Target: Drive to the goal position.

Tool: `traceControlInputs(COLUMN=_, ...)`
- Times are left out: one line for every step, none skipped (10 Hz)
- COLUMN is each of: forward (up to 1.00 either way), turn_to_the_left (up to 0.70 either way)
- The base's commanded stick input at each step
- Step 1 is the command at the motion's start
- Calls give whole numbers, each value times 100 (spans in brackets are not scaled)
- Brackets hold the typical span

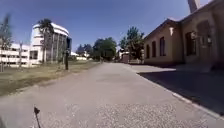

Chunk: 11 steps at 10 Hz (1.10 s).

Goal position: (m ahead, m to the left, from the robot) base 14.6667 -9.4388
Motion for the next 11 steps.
traceControlInputs(forward=70, turn_to_the_left=-14)
traceControlInputs(forward=70, turn_to_the_left=-14)
traceControlInputs(forward=70, turn_to_the_left=-8)
traceControlInputs(forward=70, turn_to_the_left=0)
traceControlInputs(forward=70, turn_to_the_left=0)
traceControlInputs(forward=70, turn_to_the_left=0)
traceControlInputs(forward=70, turn_to_the_left=0)
traceControlInputs(forward=70, turn_to_the_left=0)
traceControlInputs(forward=70, turn_to_the_left=0)
traceControlInputs(forward=70, turn_to_the_left=0)
traceControlInputs(forward=70, turn_to_the_left=0)
